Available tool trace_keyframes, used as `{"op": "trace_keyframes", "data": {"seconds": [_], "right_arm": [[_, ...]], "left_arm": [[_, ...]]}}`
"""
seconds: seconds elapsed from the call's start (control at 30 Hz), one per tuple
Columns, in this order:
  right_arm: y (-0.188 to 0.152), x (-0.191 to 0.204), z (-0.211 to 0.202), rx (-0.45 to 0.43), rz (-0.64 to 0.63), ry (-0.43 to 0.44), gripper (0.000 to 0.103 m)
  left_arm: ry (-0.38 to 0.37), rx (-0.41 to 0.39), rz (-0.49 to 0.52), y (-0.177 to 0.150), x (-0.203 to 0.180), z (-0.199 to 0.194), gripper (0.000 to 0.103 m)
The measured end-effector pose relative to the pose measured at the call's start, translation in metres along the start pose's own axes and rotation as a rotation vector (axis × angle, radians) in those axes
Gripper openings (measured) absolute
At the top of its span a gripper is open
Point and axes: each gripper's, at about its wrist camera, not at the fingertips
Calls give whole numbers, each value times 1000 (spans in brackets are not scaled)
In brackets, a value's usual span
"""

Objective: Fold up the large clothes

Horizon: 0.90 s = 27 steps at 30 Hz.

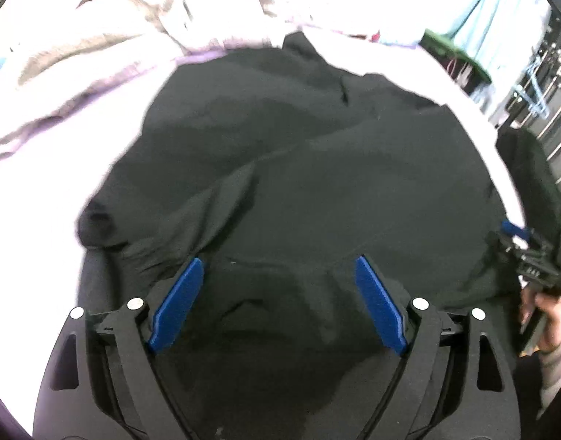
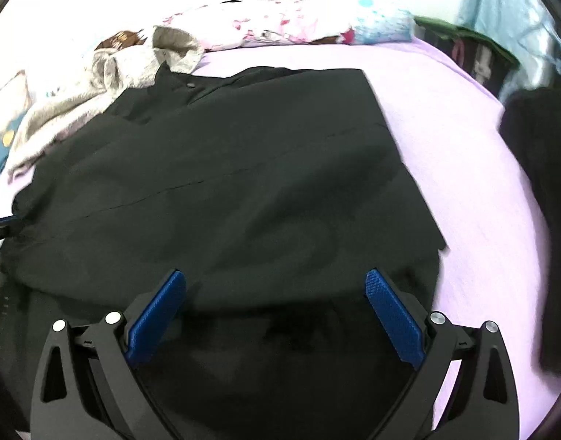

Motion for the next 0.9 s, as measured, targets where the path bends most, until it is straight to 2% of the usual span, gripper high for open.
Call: {"op": "trace_keyframes", "data": {"seconds": [0.1, 0.27, 0.43, 0.7, 0.8, 0.9], "right_arm": [[-11, -9, -26, 3, 37, 7, 97], [-40, -26, -68, -19, 11, -39, 97], [-68, -59, -92, 24, 92, -56, 97], [-120, -110, -113, 68, 212, -56, 97], [-130, -120, -115, 88, 240, -43, 97], [-138, -128, -121, 91, 276, -34, 97]], "left_arm": [[50, -38, -16, -14, 4, -32, 86], [73, -51, -79, -46, 10, -72, 90], [109, -51, -116, -85, 12, -104, 92], [127, 2, -136, -139, 5, -118, 92], [146, 45, -121, -158, 5, -117, 92], [147, 50, -137, -168, 8, -118, 92]]}}
Point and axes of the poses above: each gripper's, at about its wrist camera, not at the fingertips, and z roughly the way its jaws point, x to its left, y to its top, and after that the axes turned 14 degrees about z, right-handed
